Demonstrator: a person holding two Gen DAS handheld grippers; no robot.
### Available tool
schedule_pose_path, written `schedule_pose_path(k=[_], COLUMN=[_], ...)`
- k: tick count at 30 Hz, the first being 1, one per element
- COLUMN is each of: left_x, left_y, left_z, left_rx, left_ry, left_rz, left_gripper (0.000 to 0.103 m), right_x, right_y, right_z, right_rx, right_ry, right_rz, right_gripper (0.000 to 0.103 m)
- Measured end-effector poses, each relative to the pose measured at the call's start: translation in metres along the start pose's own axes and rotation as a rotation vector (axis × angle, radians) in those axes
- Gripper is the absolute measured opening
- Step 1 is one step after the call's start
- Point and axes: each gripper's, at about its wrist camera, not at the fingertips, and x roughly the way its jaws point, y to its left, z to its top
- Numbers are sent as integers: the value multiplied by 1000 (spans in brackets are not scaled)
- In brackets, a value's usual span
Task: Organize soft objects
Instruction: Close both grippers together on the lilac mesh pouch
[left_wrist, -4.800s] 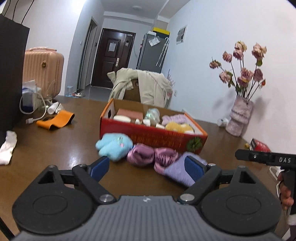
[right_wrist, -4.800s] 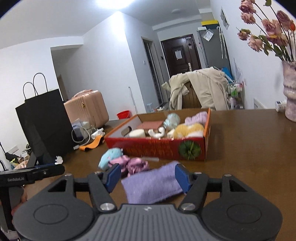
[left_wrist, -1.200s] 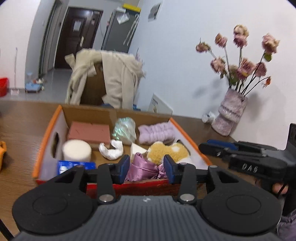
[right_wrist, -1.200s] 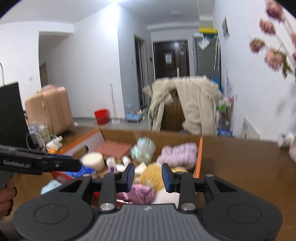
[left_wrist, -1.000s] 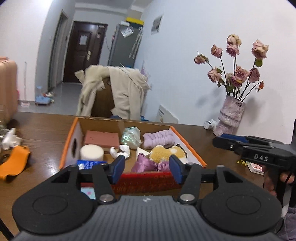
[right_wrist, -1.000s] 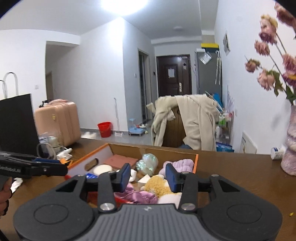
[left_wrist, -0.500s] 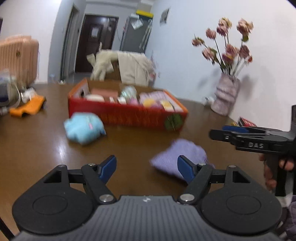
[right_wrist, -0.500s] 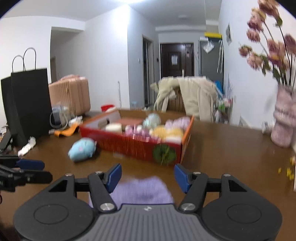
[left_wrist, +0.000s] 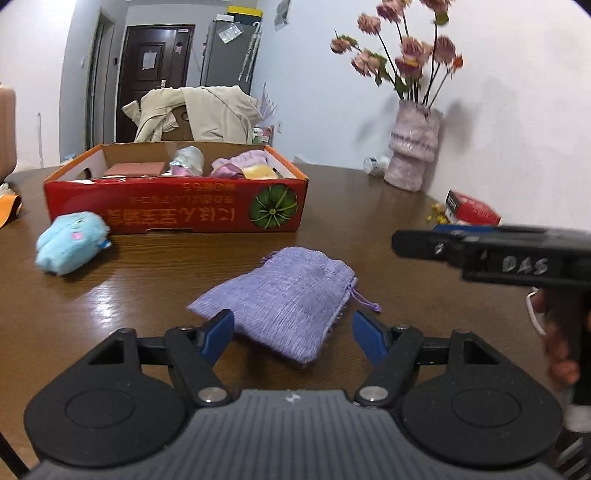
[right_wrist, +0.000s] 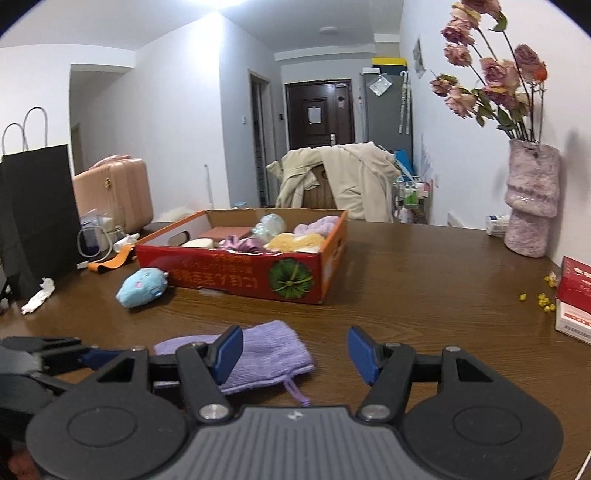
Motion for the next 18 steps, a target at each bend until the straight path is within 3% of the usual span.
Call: schedule_pose_path(k=[2, 4, 7, 10, 12, 16, 18], left_x=[7, 13, 15, 6, 2, 5, 11], left_y=[3, 12, 28, 50, 62, 78, 82], left_z=[3, 5, 5, 8, 10, 17, 23], left_rx=[-13, -27, -41, -58, -72, -149, -153], left_ry=[7, 26, 31, 8, 1, -14, -8], left_rz=[-12, -10, 33, 49, 13, -15, -16], left_gripper=[47, 35, 28, 29, 30, 62, 62], right_x=[3, 8, 19, 33, 44, 77, 91], right_y=[-5, -9, -12, -12, -10, 0, 4], right_z=[2, 4, 5, 6, 8, 5, 1], right_rx=[6, 16, 26, 37, 52, 46, 28], right_ry=[6, 14, 33, 57, 71, 145, 188], right_rz=[-10, -14, -12, 10, 43, 92, 76], right_gripper=[62, 62, 62, 62, 62, 61, 61])
